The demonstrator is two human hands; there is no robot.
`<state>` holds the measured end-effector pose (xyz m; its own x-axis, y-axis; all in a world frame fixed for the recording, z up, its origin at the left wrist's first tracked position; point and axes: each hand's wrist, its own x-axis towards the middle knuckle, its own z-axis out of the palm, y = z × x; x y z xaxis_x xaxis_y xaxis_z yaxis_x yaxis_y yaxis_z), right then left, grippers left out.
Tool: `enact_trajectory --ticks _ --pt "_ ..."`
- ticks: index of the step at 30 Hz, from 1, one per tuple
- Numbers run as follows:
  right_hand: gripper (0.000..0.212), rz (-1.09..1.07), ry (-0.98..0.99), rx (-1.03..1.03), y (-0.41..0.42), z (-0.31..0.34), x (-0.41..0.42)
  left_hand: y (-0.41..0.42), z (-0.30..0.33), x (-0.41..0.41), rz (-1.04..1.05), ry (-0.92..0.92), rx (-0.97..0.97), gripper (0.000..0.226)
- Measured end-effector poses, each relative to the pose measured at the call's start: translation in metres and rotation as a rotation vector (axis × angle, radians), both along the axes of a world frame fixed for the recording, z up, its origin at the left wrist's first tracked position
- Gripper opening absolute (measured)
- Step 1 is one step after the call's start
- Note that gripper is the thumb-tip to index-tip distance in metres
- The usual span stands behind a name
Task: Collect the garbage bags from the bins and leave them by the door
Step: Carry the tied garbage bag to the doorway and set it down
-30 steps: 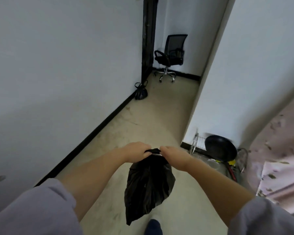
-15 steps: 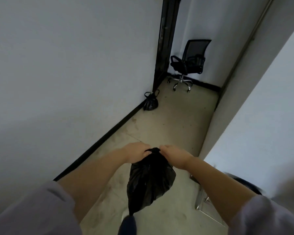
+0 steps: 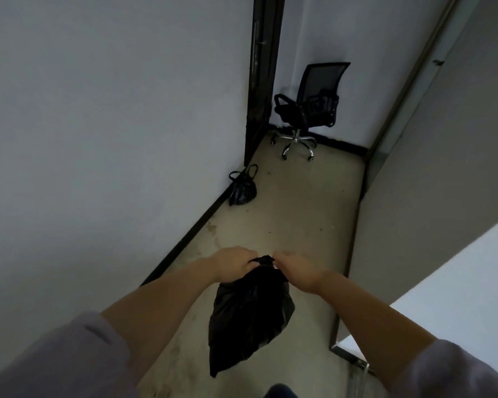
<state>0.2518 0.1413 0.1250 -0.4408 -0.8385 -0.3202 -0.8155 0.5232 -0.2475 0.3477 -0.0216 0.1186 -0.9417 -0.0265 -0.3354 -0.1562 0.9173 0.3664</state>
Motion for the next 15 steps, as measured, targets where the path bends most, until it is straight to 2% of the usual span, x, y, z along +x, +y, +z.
enact_trajectory --ticks 15 --pt "0.034 0.138 -0.039 0.013 -0.140 -0.015 -0.277 -0.124 -0.019 -0.253 0.185 -0.006 0.109 0.033"
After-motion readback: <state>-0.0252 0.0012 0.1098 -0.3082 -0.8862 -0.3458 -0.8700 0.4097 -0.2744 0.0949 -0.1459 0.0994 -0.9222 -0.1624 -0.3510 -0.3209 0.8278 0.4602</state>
